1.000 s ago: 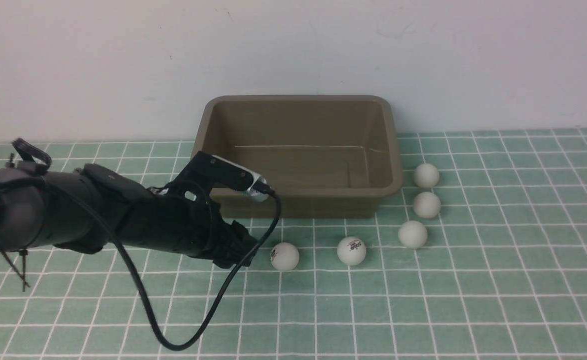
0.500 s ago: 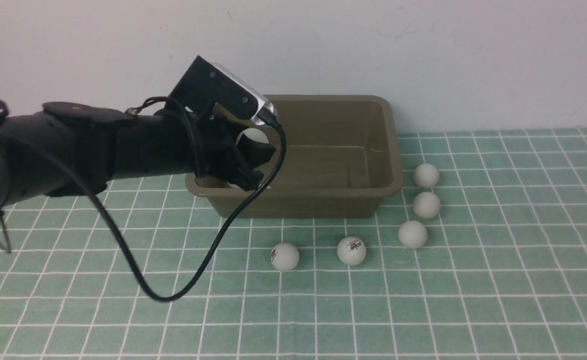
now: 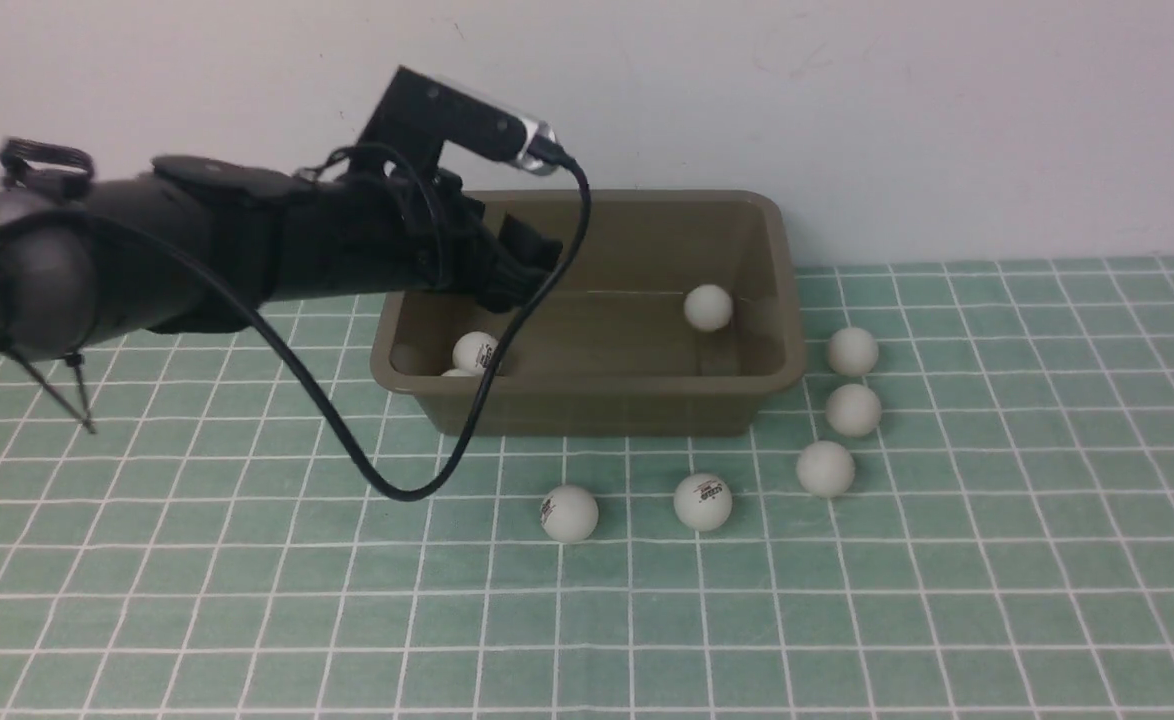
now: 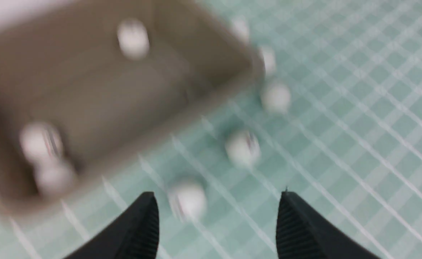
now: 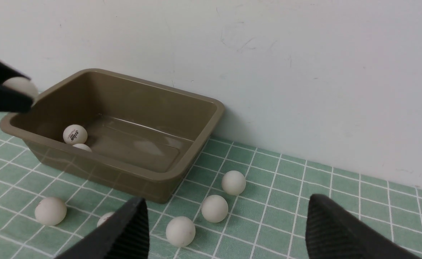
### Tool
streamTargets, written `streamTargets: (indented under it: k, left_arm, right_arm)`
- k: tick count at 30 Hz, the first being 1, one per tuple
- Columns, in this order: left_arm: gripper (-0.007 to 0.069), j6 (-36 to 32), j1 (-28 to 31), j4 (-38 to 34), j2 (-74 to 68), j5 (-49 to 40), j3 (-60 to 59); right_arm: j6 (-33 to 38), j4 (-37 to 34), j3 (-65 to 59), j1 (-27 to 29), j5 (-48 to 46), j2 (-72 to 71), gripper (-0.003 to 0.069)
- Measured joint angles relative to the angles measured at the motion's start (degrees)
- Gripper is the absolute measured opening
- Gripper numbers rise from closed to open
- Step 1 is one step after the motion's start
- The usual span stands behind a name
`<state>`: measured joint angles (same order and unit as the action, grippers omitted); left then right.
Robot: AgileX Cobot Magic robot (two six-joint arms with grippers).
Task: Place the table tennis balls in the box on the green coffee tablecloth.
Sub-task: 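Reach for and grasp a ping pong ball on the table beside the basket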
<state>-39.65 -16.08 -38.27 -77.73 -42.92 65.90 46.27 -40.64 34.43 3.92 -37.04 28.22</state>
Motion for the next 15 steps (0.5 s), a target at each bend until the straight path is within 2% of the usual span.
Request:
streamTargets:
  k: [3, 4, 8, 10, 12, 15]
  left_arm:
    - [0.0395, 13.5, 0.0, 8.0, 1.0, -10.2, 0.0]
    - [0.0395, 16.2, -0.1, 9.5, 1.0, -12.4, -0.3]
    - [0.0395, 20.5, -3.1, 11.7, 1.0, -13.4, -3.4]
    - [0.0395, 21.2, -6.2, 11.7, 0.6, -10.2, -6.0]
    - [0.0395, 22.0, -10.9, 11.5, -1.2, -1.5, -9.2]
    - [0.0395, 22.5, -14.1, 11.5, -5.5, 10.5, -12.0]
  right_arm:
    - [0.0, 0.0, 0.0, 0.0, 0.0, 0.0, 0.0531]
    - [0.0, 0.0, 0.0, 0.0, 0.0, 0.0, 0.0531]
    - [0.0, 0.0, 0.0, 0.0, 0.1, 0.0, 0.0531]
    - [0.0, 0.0, 0.0, 0.0, 0.4, 0.0, 0.0531]
    - [0.0, 0.0, 0.0, 0.0, 0.4, 0.0, 0.0531]
    - [0.0, 0.0, 0.0, 0.0, 0.4, 0.0, 0.0531]
